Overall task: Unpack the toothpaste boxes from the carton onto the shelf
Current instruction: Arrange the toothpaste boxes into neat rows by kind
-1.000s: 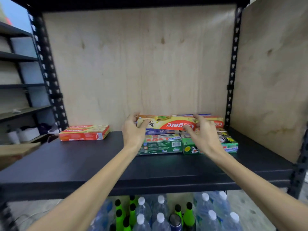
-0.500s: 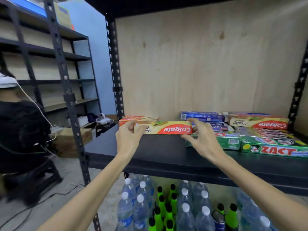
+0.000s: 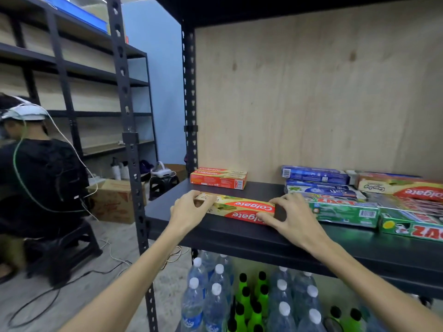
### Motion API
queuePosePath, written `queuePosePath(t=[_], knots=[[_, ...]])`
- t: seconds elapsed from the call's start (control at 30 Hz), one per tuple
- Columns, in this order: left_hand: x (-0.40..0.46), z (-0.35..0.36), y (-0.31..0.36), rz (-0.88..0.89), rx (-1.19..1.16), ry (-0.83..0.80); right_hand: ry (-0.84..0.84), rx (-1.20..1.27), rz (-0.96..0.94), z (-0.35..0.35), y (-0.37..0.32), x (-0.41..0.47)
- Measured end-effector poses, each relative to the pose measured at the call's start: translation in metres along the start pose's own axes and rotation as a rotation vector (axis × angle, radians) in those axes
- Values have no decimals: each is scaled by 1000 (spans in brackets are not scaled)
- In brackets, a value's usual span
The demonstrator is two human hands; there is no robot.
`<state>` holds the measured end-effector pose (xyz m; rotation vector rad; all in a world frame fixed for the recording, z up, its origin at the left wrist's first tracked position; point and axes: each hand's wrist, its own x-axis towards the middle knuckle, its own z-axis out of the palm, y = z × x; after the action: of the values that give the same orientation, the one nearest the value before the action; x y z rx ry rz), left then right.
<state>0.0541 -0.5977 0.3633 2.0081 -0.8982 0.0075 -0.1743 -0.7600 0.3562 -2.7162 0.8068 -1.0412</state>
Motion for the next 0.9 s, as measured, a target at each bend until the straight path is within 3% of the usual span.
queuePosePath(t=[0.07, 0.23, 0.33, 0.63, 0.77, 0.9], knots=[[0, 3, 0, 15, 12, -31, -11, 71, 55, -1, -5, -2], [-22, 16, 12, 97, -43, 96, 63, 102, 191, 4, -28, -6], [-35, 21, 16, 142, -103, 45, 49, 100, 254, 6, -45, -9], [-58, 6, 16, 305, -78, -256, -199, 418, 148, 12, -70, -10], [-56, 3, 16, 274, -65, -228, -323, 588, 165, 16, -71, -2], [-42, -2, 7, 215, -29, -188, -395, 596, 135, 10, -68, 6]])
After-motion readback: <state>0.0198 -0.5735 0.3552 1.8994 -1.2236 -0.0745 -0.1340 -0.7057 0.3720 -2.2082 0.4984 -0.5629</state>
